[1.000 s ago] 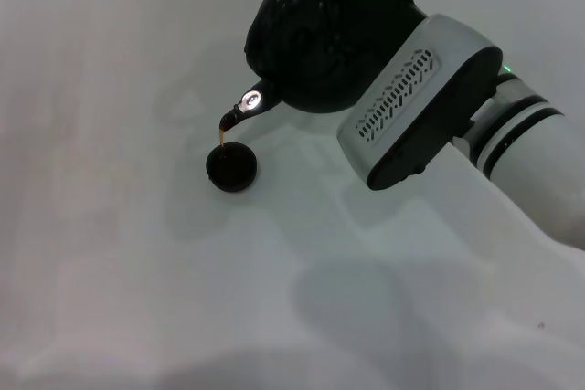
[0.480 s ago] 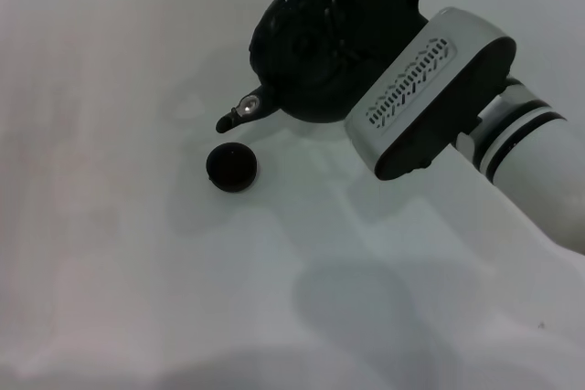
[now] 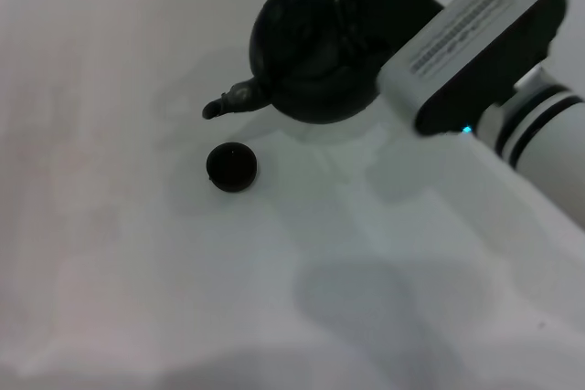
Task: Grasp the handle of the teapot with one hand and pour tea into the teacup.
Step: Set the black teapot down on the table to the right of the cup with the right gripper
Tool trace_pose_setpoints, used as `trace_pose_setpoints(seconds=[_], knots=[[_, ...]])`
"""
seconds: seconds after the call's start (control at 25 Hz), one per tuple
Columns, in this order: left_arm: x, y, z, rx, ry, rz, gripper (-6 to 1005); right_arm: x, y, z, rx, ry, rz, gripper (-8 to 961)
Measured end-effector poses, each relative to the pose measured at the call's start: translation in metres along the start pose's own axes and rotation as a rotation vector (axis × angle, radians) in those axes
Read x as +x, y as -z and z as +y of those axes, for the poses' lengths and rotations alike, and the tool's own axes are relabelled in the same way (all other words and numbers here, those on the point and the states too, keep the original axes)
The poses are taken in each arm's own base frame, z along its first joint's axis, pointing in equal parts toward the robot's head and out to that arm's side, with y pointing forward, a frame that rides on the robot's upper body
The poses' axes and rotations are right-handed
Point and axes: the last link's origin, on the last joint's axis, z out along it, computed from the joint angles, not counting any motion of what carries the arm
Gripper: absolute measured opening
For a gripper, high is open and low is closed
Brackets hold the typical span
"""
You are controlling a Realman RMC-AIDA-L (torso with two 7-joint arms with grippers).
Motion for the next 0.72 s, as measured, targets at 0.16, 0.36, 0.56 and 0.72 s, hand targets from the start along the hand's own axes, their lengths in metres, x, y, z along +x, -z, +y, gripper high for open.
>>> trace_pose_setpoints(seconds=[0.16,0.36,0.56,0.72], knots=[[-0.001,0.000,0.000,0.000,0.000,-0.004,859,0.006,0.004,-0.015,-0.040,-0.159,0.028,117],[-0.001,0.000,0.000,0.000,-0.001,-0.005,859,0.024,0.014,-0.042,-0.105,-0.354,0.051,118],[0.000,0.000,0.000,0.000,-0.002,-0.005,860,0.047,0.027,-0.056,-0.136,-0.427,0.085,118],[0.000,-0.001,0.000,-0.001,-0.005,-0.003,860,0.064,0.032,-0.057,-0.127,-0.446,0.128,118]])
